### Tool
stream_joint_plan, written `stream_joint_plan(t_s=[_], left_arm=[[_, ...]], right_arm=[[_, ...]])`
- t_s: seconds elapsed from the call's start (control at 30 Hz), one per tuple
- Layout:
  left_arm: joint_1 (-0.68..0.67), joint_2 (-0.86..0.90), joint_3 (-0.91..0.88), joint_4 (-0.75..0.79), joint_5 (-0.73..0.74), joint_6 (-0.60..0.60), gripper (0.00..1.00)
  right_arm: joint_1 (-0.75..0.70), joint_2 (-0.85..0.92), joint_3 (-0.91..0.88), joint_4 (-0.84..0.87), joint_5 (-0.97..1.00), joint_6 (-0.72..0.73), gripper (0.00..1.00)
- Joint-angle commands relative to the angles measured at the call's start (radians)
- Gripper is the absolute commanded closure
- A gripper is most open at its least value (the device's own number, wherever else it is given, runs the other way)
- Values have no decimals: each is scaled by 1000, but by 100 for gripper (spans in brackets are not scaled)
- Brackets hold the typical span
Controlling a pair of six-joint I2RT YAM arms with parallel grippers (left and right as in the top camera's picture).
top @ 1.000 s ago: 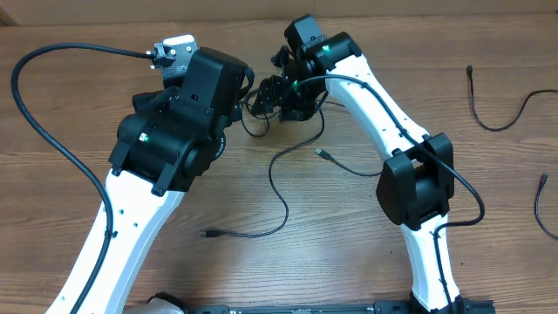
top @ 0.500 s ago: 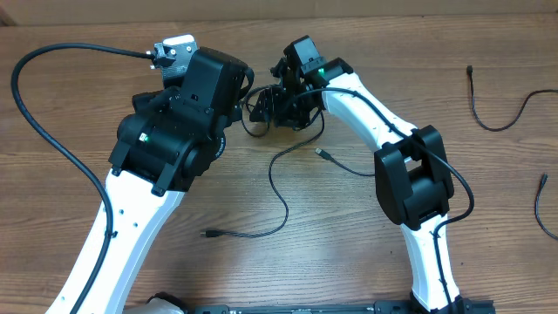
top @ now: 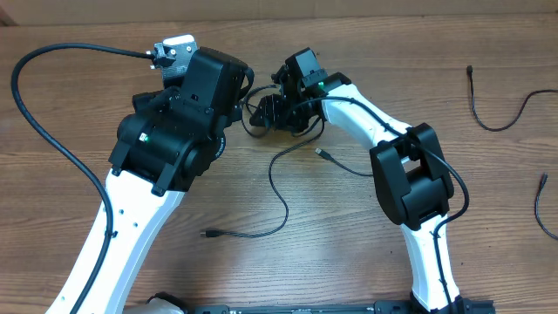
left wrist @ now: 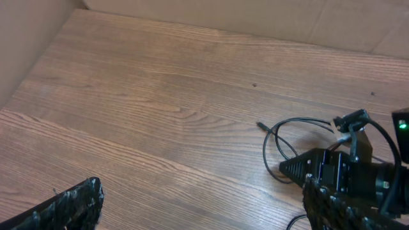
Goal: Untangle cables
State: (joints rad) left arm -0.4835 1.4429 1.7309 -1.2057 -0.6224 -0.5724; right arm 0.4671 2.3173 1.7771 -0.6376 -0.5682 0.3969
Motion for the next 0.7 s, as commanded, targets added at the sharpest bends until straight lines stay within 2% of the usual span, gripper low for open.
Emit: stream_joint_plan(t_s=[0.0, 0.17, 0.5, 0.67], left_arm=[[5, 8, 19, 0, -13, 12, 0], [5, 8, 19, 0, -13, 12, 0], [5, 8, 19, 0, -13, 12, 1], [5, 8, 19, 0, -13, 12, 1]], right_arm=[[5, 5, -32, 31, 9, 4, 39], [5, 5, -52, 56, 9, 4, 52], [16, 5, -53, 81, 6, 3, 95], [14, 4, -40, 26, 12, 4, 96]])
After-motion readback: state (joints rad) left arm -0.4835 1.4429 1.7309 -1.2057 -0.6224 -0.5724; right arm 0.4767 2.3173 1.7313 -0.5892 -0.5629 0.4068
